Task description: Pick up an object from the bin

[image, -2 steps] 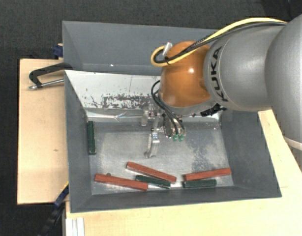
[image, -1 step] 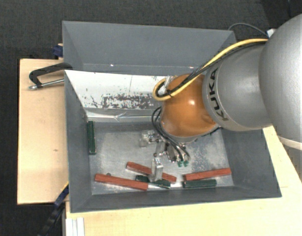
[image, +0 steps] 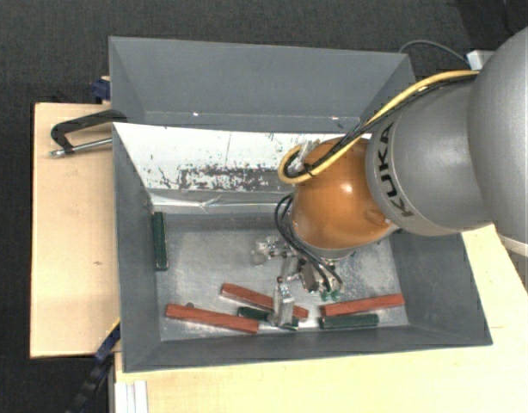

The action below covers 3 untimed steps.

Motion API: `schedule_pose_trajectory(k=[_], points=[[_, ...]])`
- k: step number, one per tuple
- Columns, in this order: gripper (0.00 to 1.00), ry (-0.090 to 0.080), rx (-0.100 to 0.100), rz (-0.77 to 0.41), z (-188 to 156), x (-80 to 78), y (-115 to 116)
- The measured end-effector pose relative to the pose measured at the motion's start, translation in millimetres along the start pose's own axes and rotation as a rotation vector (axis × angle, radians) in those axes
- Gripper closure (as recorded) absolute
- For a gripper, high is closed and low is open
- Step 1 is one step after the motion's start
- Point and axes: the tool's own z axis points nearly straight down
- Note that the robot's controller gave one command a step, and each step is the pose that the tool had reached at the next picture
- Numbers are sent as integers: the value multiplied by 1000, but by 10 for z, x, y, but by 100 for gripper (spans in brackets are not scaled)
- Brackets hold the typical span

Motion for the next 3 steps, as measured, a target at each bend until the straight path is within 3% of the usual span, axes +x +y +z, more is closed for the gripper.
schedule_pose_trajectory(k=[1, 2, 3], points=[[0, 2, 1, 35, -77, 64, -115], [0, 4, 0, 66, 204, 81, 6], [100, -2, 1, -22, 209, 45, 53]])
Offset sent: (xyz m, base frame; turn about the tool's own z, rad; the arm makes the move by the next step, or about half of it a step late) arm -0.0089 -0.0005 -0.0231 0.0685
